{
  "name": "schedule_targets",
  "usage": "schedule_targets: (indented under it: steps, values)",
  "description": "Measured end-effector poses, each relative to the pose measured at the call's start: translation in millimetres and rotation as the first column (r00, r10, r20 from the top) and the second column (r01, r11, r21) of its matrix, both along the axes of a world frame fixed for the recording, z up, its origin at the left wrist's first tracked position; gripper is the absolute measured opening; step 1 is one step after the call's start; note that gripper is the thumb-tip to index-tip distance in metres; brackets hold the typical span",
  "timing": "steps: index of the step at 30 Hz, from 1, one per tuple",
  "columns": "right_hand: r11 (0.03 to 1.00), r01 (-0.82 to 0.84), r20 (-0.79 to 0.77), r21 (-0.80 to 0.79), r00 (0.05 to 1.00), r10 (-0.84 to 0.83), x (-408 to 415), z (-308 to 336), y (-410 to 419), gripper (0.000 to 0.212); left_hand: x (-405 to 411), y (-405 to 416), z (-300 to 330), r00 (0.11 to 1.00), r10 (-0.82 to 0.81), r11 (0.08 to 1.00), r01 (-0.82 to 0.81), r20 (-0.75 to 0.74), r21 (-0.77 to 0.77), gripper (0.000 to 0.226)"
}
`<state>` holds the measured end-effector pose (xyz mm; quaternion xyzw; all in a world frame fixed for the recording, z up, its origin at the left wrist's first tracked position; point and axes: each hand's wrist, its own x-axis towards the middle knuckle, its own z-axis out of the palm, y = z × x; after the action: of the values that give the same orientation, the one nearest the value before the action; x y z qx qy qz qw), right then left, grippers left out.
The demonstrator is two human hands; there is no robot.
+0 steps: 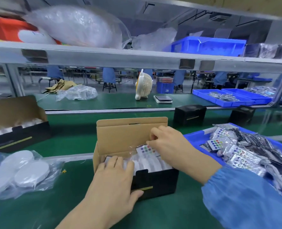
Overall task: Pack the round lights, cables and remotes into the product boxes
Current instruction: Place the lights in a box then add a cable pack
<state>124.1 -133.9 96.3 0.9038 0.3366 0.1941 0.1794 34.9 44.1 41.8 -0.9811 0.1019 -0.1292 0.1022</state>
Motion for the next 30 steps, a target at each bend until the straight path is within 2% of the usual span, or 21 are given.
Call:
schedule_targets:
  steps: [2,5,7,8,9,10,11,12,14,15,16,17,18,19,20,21,22,24,26,28,30]
  values:
    - [0.996,0.044,-0.039,-0.080,0.998,-0.048,-7,-2,10,0.014,-2,-5,0,0.999,0.035,0.999,-0.035,-0.012,-0.009,0.056]
    - [0.993,0.018,-0.133,-0.119,0.991,-0.034,-11,-3,8,0.023,-1,-7,-2,0.993,0.098,0.986,-0.106,0.067,0.130,0.069]
    - [0.973,-0.064,-0.245,0.221,0.962,0.119,-6,-1,-10,0.019,-2,-3,3,0.991,0.123,0.969,-0.130,0.045,0.210,0.078]
    - [0.857,-0.078,-0.233,0.509,0.946,0.224,-3,0,-21,0.020,0,0,6,0.990,0.141,0.963,-0.140,0.013,0.231,0.083]
    - [0.624,-0.074,-0.157,0.778,0.939,0.306,0,1,-33,0.020,3,3,9,0.990,0.140,0.967,-0.137,0.001,0.213,0.086]
    - [0.349,-0.025,-0.098,0.937,0.938,0.332,4,-1,-45,0.021,4,5,12,0.992,0.125,0.973,-0.120,-0.014,0.197,0.088]
    - [0.136,0.107,-0.149,0.985,0.923,0.353,6,-4,-54,0.023,2,6,12,0.996,0.091,0.979,-0.092,0.010,0.180,0.088]
    - [0.057,0.301,-0.297,0.952,0.859,0.418,9,-10,-58,0.028,0,8,14,0.998,0.045,0.988,-0.052,0.050,0.142,0.086]
    - [0.129,0.624,-0.565,0.770,0.575,0.591,9,-35,-56,0.044,-6,24,12,0.947,-0.156,0.983,0.177,0.282,-0.051,0.067]
    - [0.137,0.699,-0.588,0.701,0.459,0.666,7,-48,-50,0.049,-10,36,8,0.864,-0.222,0.914,0.346,0.452,-0.211,0.053]
    - [0.098,0.733,-0.554,0.673,0.412,0.724,3,-59,-43,0.053,-13,52,6,0.773,-0.185,0.807,0.472,0.607,-0.355,0.041]
    - [0.053,0.735,-0.507,0.676,0.412,0.757,1,-67,-39,0.054,-15,67,6,0.741,-0.040,0.693,0.504,0.670,-0.516,0.035]
    - [0.021,0.718,-0.472,0.696,0.435,0.767,1,-72,-35,0.053,-12,80,7,0.764,0.105,0.557,0.485,0.637,-0.674,0.031]
    - [0.005,0.691,-0.451,0.723,0.467,0.760,1,-73,-32,0.049,-6,88,8,0.848,0.195,0.377,0.398,0.492,-0.836,0.026]
    - [0.003,0.653,-0.438,0.757,0.505,0.744,0,-73,-29,0.047,2,89,5,0.955,0.162,0.104,0.234,0.249,-0.967,0.025]
    - [-0.011,0.614,-0.412,0.790,0.544,0.731,-2,-72,-28,0.046,8,87,0,0.999,-0.006,-0.135,0.032,0.033,-0.990,0.026]
    - [-0.042,0.576,-0.377,0.816,0.586,0.718,-4,-72,-26,0.046,12,85,-4,0.983,-0.169,-0.246,-0.111,-0.070,-0.963,0.030]
    - [-0.084,0.512,-0.311,0.855,0.636,0.706,-13,-75,-26,0.041,19,82,-10,0.945,-0.317,-0.187,-0.143,-0.078,-0.972,0.042]
    - [-0.076,0.466,-0.277,0.881,0.640,0.717,-23,-78,-30,0.028,19,85,-14,0.959,-0.283,-0.108,0.000,0.030,-0.994,0.046]
    - [-0.008,0.460,-0.302,0.888,0.595,0.745,-31,-77,-40,0.021,20,89,-16,0.947,-0.276,-0.007,0.168,0.163,-0.986,0.038]
    - [0.124,0.463,-0.394,0.878,0.549,0.737,-38,-75,-45,0.033,18,91,-22,0.915,-0.333,0.109,0.275,0.226,-0.955,0.026]
